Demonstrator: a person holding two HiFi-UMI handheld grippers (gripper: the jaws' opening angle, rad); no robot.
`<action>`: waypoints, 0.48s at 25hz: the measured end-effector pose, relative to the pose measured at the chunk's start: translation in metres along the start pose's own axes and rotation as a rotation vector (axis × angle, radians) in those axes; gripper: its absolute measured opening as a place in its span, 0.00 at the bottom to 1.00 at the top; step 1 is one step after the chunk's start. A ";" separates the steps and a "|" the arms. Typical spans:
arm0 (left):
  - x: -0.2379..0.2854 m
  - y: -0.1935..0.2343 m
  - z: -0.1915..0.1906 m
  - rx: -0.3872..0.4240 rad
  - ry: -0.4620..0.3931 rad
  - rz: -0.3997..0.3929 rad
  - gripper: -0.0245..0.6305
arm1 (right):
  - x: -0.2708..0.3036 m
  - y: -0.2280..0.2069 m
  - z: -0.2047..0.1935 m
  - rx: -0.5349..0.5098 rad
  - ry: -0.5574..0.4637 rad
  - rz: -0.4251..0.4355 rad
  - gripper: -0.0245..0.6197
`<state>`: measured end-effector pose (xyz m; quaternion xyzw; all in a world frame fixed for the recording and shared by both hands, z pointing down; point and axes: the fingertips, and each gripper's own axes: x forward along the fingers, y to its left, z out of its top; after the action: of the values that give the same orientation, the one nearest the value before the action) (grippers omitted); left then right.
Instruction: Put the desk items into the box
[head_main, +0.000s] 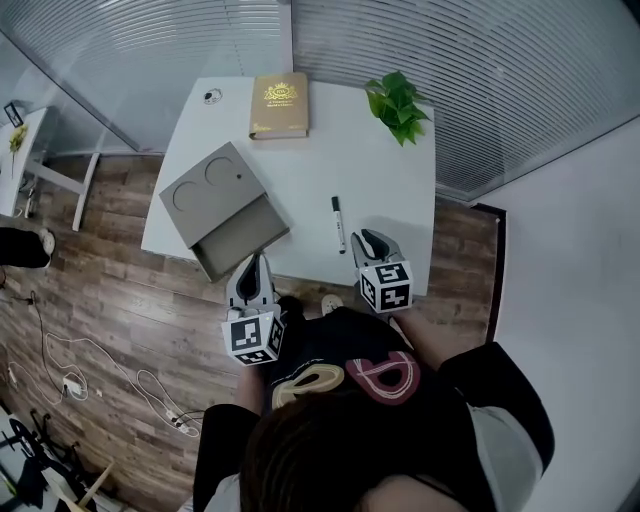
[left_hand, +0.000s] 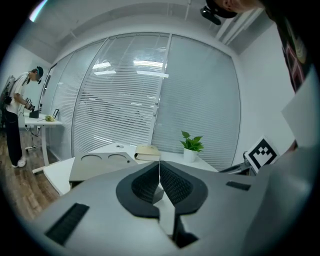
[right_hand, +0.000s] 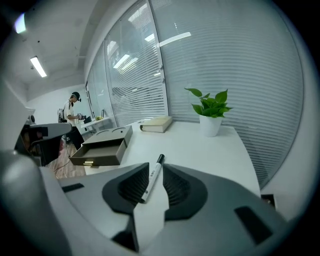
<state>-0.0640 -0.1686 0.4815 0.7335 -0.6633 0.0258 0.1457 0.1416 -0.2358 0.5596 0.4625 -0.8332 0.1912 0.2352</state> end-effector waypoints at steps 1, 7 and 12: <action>0.001 0.004 0.001 0.001 0.003 -0.005 0.07 | 0.002 0.001 0.001 0.008 0.003 -0.006 0.18; 0.010 0.020 0.007 0.004 0.007 -0.033 0.07 | 0.014 0.005 0.003 0.028 0.021 -0.046 0.27; 0.014 0.025 0.010 0.013 0.000 -0.043 0.07 | 0.028 0.006 0.001 0.023 0.057 -0.052 0.31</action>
<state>-0.0880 -0.1871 0.4792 0.7484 -0.6473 0.0271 0.1416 0.1234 -0.2526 0.5742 0.4811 -0.8116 0.2074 0.2584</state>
